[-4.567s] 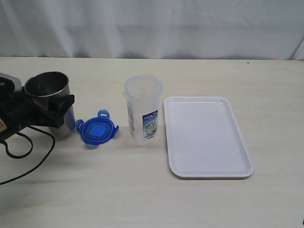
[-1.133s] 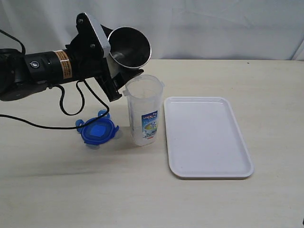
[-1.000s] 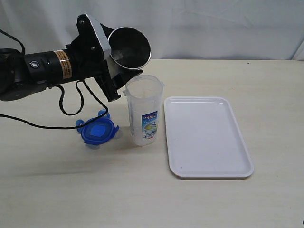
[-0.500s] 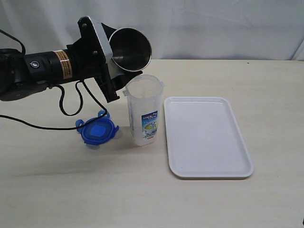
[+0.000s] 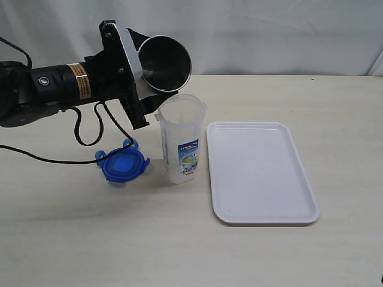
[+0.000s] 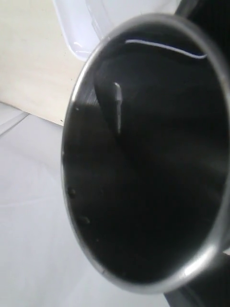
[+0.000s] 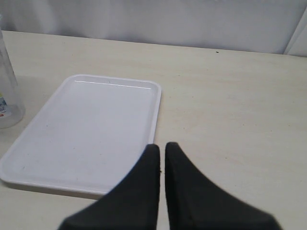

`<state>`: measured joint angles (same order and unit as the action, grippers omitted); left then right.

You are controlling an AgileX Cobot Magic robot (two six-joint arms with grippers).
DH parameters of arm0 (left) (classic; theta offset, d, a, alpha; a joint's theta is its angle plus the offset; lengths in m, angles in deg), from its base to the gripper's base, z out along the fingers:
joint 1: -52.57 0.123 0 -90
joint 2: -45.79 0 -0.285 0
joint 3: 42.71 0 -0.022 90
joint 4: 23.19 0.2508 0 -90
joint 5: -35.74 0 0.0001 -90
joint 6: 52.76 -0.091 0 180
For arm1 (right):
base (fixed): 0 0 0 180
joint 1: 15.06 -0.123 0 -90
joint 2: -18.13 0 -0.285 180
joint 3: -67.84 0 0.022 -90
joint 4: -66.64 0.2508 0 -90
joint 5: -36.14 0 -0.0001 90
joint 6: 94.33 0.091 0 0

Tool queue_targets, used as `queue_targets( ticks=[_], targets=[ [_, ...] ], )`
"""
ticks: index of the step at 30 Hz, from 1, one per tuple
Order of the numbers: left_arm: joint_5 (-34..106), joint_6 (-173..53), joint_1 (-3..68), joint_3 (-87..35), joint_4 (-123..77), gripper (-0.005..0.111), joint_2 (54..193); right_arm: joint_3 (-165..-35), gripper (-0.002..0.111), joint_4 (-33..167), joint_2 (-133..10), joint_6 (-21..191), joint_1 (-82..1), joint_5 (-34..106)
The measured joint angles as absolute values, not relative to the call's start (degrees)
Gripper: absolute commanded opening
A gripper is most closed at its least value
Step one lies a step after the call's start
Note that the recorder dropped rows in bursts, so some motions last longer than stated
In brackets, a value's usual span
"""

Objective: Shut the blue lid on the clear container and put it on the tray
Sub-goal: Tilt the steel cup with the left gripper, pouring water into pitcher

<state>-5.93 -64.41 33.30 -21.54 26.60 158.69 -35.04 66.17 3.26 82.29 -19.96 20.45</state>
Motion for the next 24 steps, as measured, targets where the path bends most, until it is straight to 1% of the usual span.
queue_targets(
  ticks=[24],
  targets=[
    [-5.9,-72.6,33.3,-21.5,26.6,0.000,158.7,-35.0,0.005,66.2,3.3,82.3,-20.0,20.6]
  ],
)
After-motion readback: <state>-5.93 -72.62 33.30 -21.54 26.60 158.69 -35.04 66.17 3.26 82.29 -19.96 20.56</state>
